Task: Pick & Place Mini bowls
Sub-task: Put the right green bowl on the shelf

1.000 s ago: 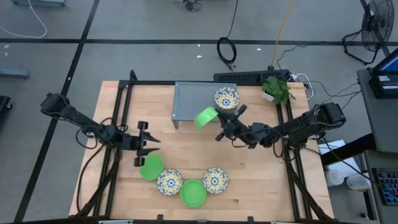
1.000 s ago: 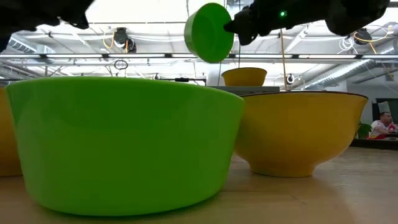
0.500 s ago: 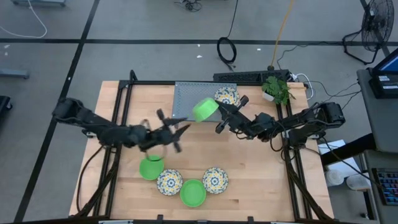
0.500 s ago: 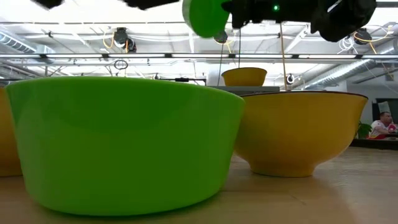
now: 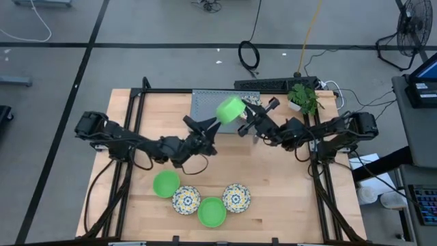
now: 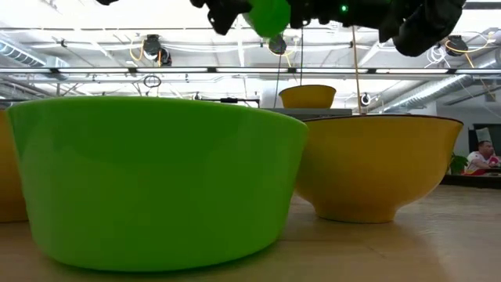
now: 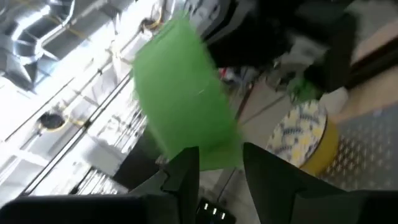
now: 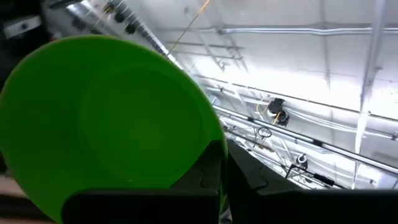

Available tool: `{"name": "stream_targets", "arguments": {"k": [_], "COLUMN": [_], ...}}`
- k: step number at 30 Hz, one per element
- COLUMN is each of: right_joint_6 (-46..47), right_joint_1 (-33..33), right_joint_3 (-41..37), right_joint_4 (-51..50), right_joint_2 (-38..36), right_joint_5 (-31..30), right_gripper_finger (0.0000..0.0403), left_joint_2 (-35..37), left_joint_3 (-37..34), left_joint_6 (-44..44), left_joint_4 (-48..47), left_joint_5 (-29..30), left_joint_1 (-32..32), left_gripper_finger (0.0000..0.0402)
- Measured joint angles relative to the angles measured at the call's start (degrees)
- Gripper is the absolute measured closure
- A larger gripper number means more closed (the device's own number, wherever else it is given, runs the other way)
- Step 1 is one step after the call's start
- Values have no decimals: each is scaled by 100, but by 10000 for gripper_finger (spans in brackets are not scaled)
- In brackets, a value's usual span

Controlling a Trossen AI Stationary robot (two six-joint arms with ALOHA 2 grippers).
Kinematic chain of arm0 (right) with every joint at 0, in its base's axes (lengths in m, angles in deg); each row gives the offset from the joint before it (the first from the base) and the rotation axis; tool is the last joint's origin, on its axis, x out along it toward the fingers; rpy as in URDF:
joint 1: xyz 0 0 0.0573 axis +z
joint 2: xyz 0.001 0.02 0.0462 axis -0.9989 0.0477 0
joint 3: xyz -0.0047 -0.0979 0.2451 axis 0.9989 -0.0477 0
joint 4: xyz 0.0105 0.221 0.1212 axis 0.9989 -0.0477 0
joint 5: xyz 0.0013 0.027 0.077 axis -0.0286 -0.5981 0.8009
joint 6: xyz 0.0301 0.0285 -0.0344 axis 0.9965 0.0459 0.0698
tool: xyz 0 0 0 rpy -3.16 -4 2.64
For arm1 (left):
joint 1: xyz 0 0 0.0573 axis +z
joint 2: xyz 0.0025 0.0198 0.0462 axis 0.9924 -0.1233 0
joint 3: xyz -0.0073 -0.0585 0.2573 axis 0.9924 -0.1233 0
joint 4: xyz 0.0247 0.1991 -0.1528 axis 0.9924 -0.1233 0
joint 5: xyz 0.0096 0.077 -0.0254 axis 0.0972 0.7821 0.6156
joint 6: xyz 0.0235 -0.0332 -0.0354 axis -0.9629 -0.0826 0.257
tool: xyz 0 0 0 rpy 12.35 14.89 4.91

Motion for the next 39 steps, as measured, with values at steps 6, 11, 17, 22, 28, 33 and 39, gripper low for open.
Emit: {"name": "stream_targets", "arguments": {"k": [6, 11, 17, 22, 28, 33, 39], "right_joint_6": [40, 345, 891, 1173, 1192, 1335, 1377], "right_joint_1": [34, 90, 66, 63, 68, 78, 112], "right_joint_3": [200, 231, 231, 231, 231, 229, 228], "right_joint_4": [40, -4, -311, -514, -794, -1235, -2105], "right_joint_2": [-7, -15, -17, -24, -15, -5, 0], "right_joint_5": [-30, 13, -39, -47, -43, -31, 25], "right_gripper_finger": [403, 403, 403, 403, 402, 401, 354], "left_joint_2": [-7, -7, -4, 0, 0, 0, 81], "left_joint_3": [0, 0, -2, 55, 162, 238, 243], "left_joint_6": [-194, -224, -231, -150, -66, -109, -280], "left_joint_4": [635, 1172, 1561, 1604, 1595, 1550, 1524], "left_joint_5": [-497, -616, -768, -936, -685, 98, 700], "left_joint_1": [62, 289, 553, 720, 839, 842, 650], "left_gripper_finger": [270, 270, 270, 270, 274, 361, 395]}}
